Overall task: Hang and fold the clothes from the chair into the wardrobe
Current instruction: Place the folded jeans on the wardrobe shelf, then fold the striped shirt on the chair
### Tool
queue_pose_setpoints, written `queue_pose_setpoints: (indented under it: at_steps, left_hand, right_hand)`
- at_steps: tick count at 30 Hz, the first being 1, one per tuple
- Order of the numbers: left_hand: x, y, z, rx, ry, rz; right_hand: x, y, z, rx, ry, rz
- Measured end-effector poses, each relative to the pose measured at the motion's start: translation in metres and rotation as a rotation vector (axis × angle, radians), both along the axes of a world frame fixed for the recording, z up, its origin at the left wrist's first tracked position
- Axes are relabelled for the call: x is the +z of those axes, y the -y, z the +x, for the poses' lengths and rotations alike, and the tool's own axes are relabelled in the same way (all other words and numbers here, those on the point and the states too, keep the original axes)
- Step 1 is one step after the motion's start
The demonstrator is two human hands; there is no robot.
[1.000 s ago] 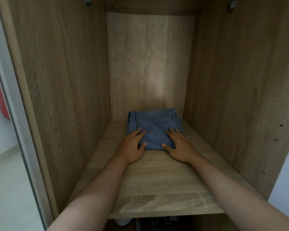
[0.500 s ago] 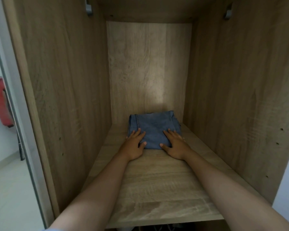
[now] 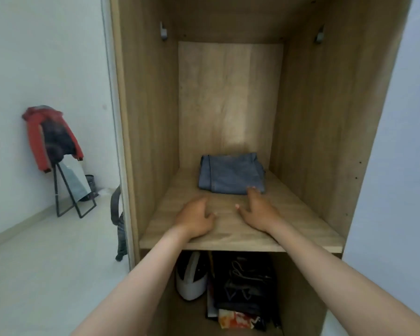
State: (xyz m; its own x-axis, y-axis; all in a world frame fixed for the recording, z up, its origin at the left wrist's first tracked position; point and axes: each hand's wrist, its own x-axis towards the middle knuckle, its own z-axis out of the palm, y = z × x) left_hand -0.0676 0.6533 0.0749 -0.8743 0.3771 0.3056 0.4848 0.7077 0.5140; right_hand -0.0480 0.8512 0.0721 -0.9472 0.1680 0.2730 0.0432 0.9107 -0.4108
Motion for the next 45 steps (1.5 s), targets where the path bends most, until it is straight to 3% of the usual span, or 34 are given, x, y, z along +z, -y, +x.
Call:
queue_pose_setpoints:
  at_steps: [3,6,9,12,20,31,37,45]
  left_hand:
    - [-0.006,0.032,0.070,0.071,-0.078,0.055]
    - [-0.035,0.069,0.135,0.137,-0.211,0.148]
    - [-0.074,0.114,0.194,0.251,-0.150,0.165]
    - [-0.114,0.173,0.260,0.395,-0.040,0.112]
    - [-0.232,0.350,0.486,1.023,0.307,0.242]
    - [-0.295,0.554,0.838,1.791,0.400,0.459]
    - [-0.323,0.607,0.983,2.103,0.480,0.630]
    - [-0.386,0.588,1.085,2.386,0.611,1.010]
  right_hand:
    - [-0.003,0.031,0.055,0.027,-0.023,-0.072]
    - [-0.014,0.072,0.116,0.086,-0.034,-0.013]
    - [-0.045,0.121,0.167,0.231,-0.067,-0.003]
    - [-0.081,0.185,0.219,0.402,0.032,-0.035]
    - [-0.179,0.401,0.342,0.927,0.232,0.018]
    - [-0.265,0.728,0.621,1.735,0.417,0.261]
    - [-0.287,0.842,0.774,2.028,0.473,0.378]
    - [-0.344,0.931,0.917,2.388,0.535,0.706]
